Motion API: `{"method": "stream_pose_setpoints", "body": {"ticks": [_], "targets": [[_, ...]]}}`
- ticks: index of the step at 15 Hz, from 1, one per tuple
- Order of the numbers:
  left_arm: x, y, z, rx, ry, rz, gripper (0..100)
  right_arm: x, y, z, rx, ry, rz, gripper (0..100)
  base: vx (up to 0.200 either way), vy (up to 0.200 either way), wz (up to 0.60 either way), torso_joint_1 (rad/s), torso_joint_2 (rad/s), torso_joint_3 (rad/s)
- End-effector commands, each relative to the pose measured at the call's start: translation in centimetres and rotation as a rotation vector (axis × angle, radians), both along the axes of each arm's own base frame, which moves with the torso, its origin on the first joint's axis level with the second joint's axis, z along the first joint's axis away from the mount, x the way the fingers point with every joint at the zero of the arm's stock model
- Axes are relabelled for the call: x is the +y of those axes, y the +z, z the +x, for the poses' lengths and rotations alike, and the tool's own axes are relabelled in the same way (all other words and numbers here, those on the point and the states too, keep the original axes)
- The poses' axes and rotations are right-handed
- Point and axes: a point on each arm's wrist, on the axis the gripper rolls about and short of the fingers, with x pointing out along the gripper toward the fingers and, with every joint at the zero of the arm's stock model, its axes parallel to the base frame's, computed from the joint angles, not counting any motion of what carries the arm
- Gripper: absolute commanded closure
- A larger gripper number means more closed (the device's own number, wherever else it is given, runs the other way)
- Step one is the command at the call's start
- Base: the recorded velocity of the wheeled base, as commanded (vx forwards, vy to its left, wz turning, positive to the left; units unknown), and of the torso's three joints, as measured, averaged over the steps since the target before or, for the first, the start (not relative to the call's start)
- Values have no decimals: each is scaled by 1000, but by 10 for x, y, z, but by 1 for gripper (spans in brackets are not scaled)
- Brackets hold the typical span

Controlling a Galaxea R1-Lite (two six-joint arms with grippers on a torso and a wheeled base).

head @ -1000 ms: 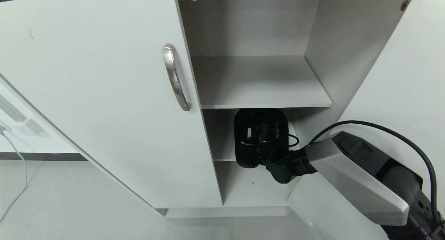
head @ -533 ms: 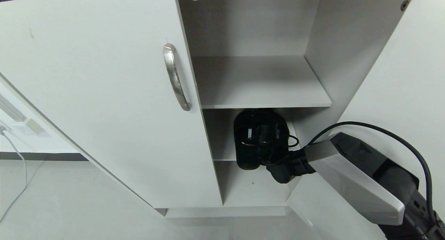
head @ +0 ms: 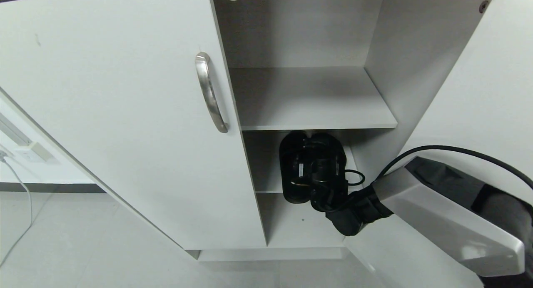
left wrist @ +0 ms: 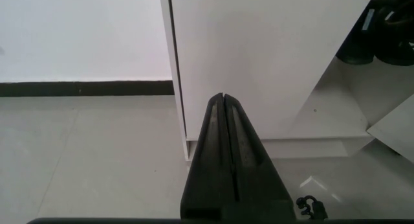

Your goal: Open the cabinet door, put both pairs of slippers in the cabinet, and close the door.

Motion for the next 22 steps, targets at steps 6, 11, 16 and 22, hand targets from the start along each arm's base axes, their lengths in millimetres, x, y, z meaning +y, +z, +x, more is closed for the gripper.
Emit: {"method": "stream_pose_setpoints", "body": {"ticks": [6,11,16,22], "targets": [[0,0,0,2,0,4,100,-18,14,-111,14,145,-13,0,0,0,0,0,0,0],[0,0,0,1,0,2,100,-26,-3,-122,25,156,-43,0,0,0,0,0,0,0],[0,0,0,1,0,2,100,-24,-7,-122,32,158,-54,0,-120,0,0,3,1,1],[0,0,0,1,1,2,100,-24,-7,-122,32,160,-54,0,-200,0,0,-1,1,2]]}}
